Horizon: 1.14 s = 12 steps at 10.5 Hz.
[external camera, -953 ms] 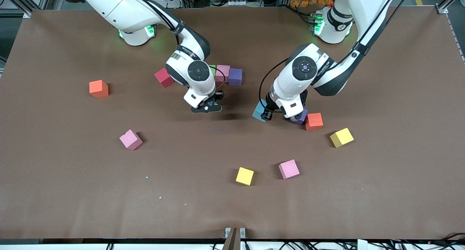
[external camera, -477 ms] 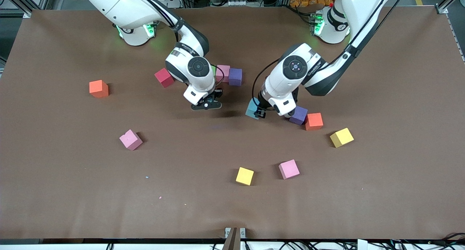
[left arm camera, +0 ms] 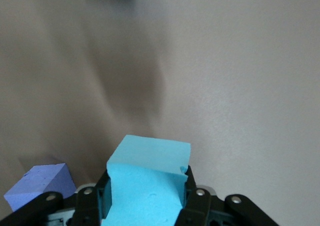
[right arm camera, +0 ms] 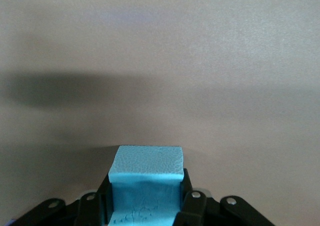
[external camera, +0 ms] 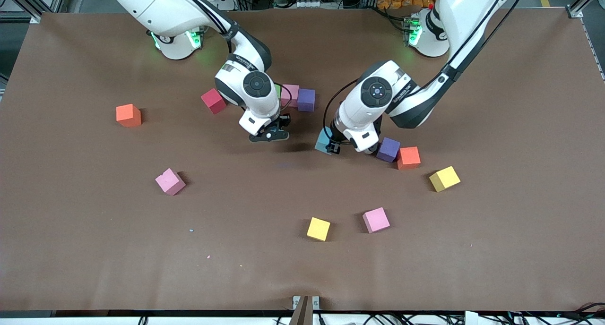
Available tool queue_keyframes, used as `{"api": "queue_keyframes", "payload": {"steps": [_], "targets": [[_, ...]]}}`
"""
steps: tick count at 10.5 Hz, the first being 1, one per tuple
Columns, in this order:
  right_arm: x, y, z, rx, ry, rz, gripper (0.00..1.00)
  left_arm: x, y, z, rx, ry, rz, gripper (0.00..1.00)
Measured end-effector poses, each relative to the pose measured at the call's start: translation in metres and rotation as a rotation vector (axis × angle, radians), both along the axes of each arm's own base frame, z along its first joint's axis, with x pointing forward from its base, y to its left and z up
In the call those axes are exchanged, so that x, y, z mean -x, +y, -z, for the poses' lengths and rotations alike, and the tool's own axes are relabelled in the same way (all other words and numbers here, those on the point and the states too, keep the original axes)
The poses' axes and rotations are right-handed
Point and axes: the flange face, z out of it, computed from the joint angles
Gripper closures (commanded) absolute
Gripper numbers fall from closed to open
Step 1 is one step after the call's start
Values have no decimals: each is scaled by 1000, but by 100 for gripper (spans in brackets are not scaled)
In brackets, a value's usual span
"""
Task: Arrange 11 blocks into digit 3
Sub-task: 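Lower both cyan blocks onto the table near the purple block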
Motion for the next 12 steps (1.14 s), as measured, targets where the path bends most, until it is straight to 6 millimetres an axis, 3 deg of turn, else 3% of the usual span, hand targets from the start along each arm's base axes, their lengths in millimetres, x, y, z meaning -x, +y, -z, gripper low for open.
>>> {"api": "queue_keyframes", "payload": {"steps": [7, 8, 9, 12], "targets": [[11, -3, 0, 22, -20, -43, 98, 8, -10, 10, -5, 28, -29, 100], [11, -3, 0, 22, -21, -43, 64, 8, -10, 10, -5, 28, -28, 100], [11, -3, 0, 22, -21, -42, 1, 9, -12, 10, -5, 27, -25, 100], [9, -4, -1, 22, -24, -27, 0, 11, -14, 10, -21, 2, 1, 100]]}}
